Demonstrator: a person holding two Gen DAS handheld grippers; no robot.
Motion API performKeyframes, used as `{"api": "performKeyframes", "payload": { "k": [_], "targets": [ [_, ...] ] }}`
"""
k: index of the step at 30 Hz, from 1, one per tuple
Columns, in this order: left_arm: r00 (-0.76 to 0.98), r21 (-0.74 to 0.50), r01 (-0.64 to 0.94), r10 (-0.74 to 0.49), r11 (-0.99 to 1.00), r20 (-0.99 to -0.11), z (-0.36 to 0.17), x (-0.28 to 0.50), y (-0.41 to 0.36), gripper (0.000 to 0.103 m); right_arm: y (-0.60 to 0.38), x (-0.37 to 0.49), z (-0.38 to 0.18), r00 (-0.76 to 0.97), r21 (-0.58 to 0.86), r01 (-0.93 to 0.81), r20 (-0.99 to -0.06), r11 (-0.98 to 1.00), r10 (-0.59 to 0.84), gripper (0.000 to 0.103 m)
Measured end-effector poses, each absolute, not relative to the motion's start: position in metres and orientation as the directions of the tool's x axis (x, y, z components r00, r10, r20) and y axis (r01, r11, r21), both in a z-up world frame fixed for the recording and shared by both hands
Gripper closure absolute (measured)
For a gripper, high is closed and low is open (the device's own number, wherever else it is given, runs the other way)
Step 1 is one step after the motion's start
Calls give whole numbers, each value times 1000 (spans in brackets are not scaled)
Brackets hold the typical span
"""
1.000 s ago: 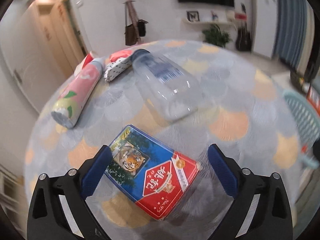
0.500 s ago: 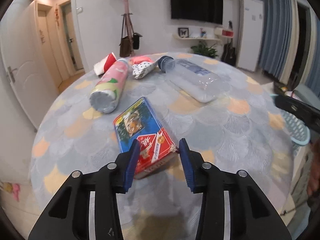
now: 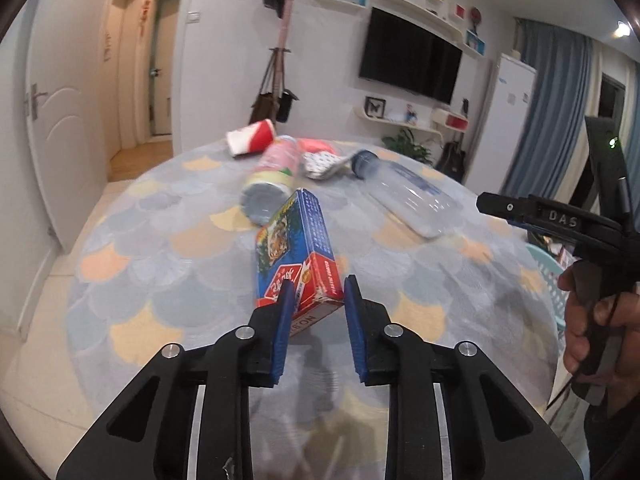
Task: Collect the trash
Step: 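Grasp the red-blue card box with the left tool while the right tool approaches the clear bottle, then grasp the clear water bottle with the right tool and lift it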
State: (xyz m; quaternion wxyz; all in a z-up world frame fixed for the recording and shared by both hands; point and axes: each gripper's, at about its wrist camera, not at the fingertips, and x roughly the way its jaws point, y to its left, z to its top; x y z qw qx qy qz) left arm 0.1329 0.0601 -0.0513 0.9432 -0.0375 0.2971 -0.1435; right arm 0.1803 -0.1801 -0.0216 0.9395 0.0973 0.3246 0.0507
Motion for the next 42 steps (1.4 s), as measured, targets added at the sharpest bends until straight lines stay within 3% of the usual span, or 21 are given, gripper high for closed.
{"api": "performKeyframes", "payload": {
  "k": [3, 6, 9, 13, 19, 23, 25, 35, 36, 37, 42],
  "targets": [
    [784, -180, 235, -296, 955, -546, -50, 130, 75, 81, -172, 189, -22, 780, 199, -38, -607, 979, 153, 30],
    [789, -124, 164, -205, 979, -580, -56, 132, 86, 84, -165, 197, -23, 775, 193, -44, -613, 980, 156, 30],
    [743, -185, 166, -246, 969, -623, -69, 142, 99, 81, -158, 203, -27, 761, 191, -53, -628, 980, 163, 30],
    [738, -176, 198, -265, 964, -621, -66, 151, 89, 81, -149, 211, -31, 742, 183, -61, -649, 981, 167, 30],
    [714, -261, 151, -288, 953, -638, -70, 175, 90, 76, -146, 216, -26, 753, 150, -54, -643, 987, 139, 30],
    [704, -307, 146, -317, 941, -636, -76, 182, 92, 86, -142, 230, -22, 757, 106, -58, -644, 993, 113, 28],
    [711, -304, 142, -310, 942, -631, -76, 181, 91, 87, -137, 240, -23, 757, 69, -54, -648, 996, 86, 22],
    [759, -239, 163, -277, 957, -589, -66, 159, 86, 88, -116, 281, -54, 681, -18, -26, -732, 999, 4, 23],
    [761, -239, 167, -279, 957, -585, -64, 155, 88, 88, -119, 278, -51, 697, 3, -27, -717, 1000, 21, 27],
    [763, -241, 169, -281, 956, -582, -63, 153, 89, 88, -122, 274, -50, 698, 32, -49, -714, 998, 58, 47],
    [776, -235, 177, -282, 956, -563, -53, 144, 92, 88, -124, 252, -50, 691, 54, -78, -717, 995, 93, 50]
  ]
}}
